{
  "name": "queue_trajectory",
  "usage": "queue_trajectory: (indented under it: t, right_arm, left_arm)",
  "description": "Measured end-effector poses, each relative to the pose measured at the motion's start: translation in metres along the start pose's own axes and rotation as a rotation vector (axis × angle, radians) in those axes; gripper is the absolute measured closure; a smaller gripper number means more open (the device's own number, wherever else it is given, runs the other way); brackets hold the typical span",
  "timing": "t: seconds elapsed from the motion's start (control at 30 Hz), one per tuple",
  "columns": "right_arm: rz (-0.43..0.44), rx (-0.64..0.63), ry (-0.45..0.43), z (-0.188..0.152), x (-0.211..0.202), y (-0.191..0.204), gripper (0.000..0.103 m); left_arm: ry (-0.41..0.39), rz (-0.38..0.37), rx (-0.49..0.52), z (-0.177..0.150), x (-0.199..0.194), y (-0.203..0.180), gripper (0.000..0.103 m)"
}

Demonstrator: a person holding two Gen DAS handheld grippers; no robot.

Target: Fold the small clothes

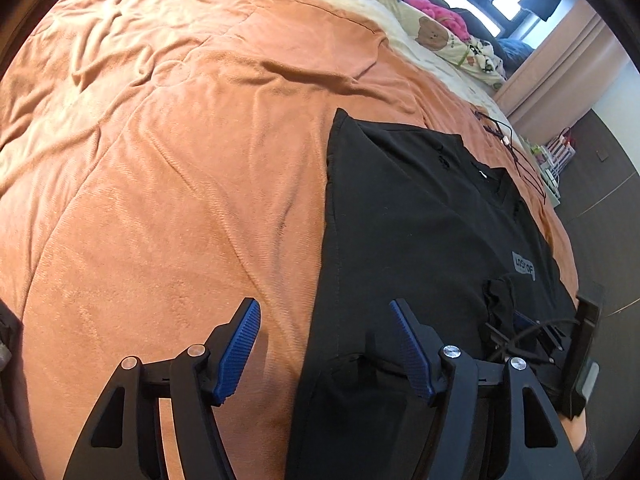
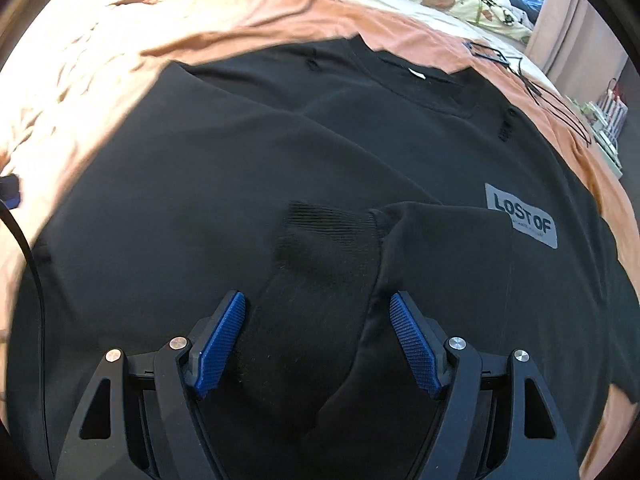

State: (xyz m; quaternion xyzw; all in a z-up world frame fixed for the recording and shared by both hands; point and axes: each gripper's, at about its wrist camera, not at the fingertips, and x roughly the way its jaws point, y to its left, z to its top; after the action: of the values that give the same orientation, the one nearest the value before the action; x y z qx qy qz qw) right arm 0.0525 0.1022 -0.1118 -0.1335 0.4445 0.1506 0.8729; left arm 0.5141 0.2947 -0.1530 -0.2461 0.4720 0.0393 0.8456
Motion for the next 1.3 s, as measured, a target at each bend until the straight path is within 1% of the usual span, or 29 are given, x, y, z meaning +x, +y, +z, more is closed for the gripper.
queue_trajectory:
  t: [0.03, 0.07, 0.1, 0.17, 0.23, 0.27, 0.4, 0.6, 0.63, 0.7, 0.8, 0.83, 0.9, 0.97, 1.0, 1.03, 1.07, 1.17, 1.3]
  right_arm:
    - [0.003, 0.008, 0.001, 0.002, 0.001, -0.002, 0.032]
    - [0.003, 0.015, 0.001, 0.003, 0.002, -0.004, 0.046]
    - [0.008, 0.023, 0.003, 0.004, 0.000, -0.008, 0.054]
    - [0.024, 0.047, -0.002, 0.006, -0.004, -0.016, 0.077]
    - [0.021, 0.060, -0.006, 0.005, -0.011, -0.030, 0.087]
    - [0.022, 0.068, -0.011, 0.004, -0.014, -0.036, 0.089]
    - [0.027, 0.129, -0.059, -0.004, -0.032, -0.067, 0.089]
    - [0.021, 0.240, -0.116, -0.026, -0.055, -0.126, 0.089]
    - [0.016, 0.264, -0.120, -0.034, -0.058, -0.139, 0.089]
    - [0.014, 0.294, -0.116, -0.042, -0.059, -0.151, 0.089]
    - [0.058, 0.366, -0.082, -0.061, -0.050, -0.173, 0.088]
    - [0.083, 0.395, -0.069, -0.065, -0.044, -0.181, 0.086]
    - [0.093, 0.431, -0.052, -0.074, -0.035, -0.190, 0.079]
    - [0.125, 0.461, -0.054, -0.079, -0.029, -0.200, 0.060]
    - [0.142, 0.475, -0.065, -0.082, -0.029, -0.204, 0.055]
    - [0.158, 0.490, -0.079, -0.084, -0.029, -0.208, 0.047]
    - [0.165, 0.495, -0.084, -0.086, -0.028, -0.211, 0.043]
    - [0.208, 0.502, -0.085, -0.083, -0.022, -0.223, 0.043]
    - [0.272, 0.552, -0.095, -0.083, -0.015, -0.243, 0.043]
  left_arm:
    - [0.000, 0.004, 0.005, 0.000, 0.000, 0.000, 0.035]
    - [0.000, 0.009, 0.011, 0.000, 0.000, 0.000, 0.035]
    - [0.000, 0.011, 0.012, -0.001, 0.000, 0.000, 0.035]
    - [0.000, 0.008, 0.011, -0.001, 0.000, -0.001, 0.035]
    - [-0.001, 0.003, 0.013, 0.000, 0.000, -0.004, 0.035]
    - [-0.002, 0.003, 0.019, -0.001, 0.000, -0.007, 0.035]
    - [-0.003, 0.012, 0.034, 0.002, 0.001, -0.017, 0.035]
    - [0.008, 0.033, 0.056, 0.001, 0.011, -0.029, 0.035]
    - [0.010, 0.036, 0.057, 0.001, 0.012, -0.029, 0.035]
    - [0.016, 0.042, 0.059, 0.000, 0.016, -0.031, 0.035]
    - [0.024, 0.052, 0.063, 0.000, 0.021, -0.034, 0.035]
    - [0.026, 0.055, 0.066, 0.001, 0.023, -0.035, 0.035]
    - [0.027, 0.062, 0.068, 0.004, 0.025, -0.035, 0.035]
    - [0.026, 0.069, 0.068, 0.007, 0.026, -0.034, 0.035]
    - [0.025, 0.074, 0.069, 0.010, 0.027, -0.034, 0.035]
    - [0.025, 0.081, 0.072, 0.013, 0.029, -0.034, 0.035]
    - [0.023, 0.090, 0.075, 0.017, 0.030, -0.034, 0.035]
    - [0.015, 0.098, 0.080, 0.028, 0.034, -0.034, 0.035]
    - [0.008, 0.111, 0.094, 0.047, 0.043, -0.036, 0.035]
